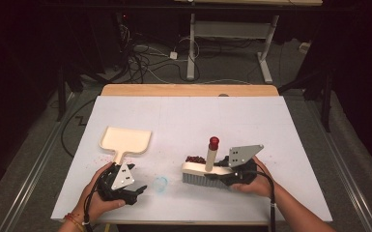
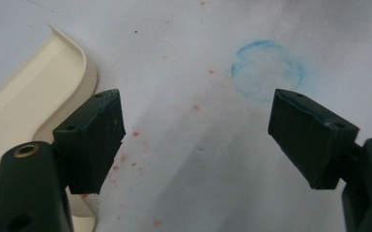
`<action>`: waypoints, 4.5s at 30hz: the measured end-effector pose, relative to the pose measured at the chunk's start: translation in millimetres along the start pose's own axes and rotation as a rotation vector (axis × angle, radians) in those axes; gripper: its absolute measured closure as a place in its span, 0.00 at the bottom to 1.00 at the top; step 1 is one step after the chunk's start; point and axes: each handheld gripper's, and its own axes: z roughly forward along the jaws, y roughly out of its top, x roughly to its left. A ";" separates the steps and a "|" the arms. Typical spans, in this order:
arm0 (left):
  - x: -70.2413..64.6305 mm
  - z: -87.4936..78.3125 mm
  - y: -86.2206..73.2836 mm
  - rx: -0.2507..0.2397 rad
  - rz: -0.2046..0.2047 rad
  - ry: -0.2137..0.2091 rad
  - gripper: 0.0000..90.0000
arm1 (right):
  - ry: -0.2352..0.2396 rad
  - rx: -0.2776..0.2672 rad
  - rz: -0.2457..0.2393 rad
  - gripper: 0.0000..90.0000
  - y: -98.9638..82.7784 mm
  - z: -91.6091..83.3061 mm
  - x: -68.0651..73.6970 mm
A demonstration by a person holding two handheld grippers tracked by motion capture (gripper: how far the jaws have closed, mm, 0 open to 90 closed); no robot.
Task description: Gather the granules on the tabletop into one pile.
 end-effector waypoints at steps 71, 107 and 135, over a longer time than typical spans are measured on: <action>0.9 -3.0 0.2 -0.008 0.010 0.005 0.22 | -0.670 -0.045 0.304 0.74 8.1 -36.4 13.1; 0.0 2.1 6.1 0.011 0.018 0.008 0.22 | -0.216 0.245 0.199 0.72 -49.5 -128.4 -21.5; -1.6 5.8 6.4 0.022 0.033 -0.014 0.22 | -0.704 0.280 0.500 0.84 -70.8 -76.9 -116.3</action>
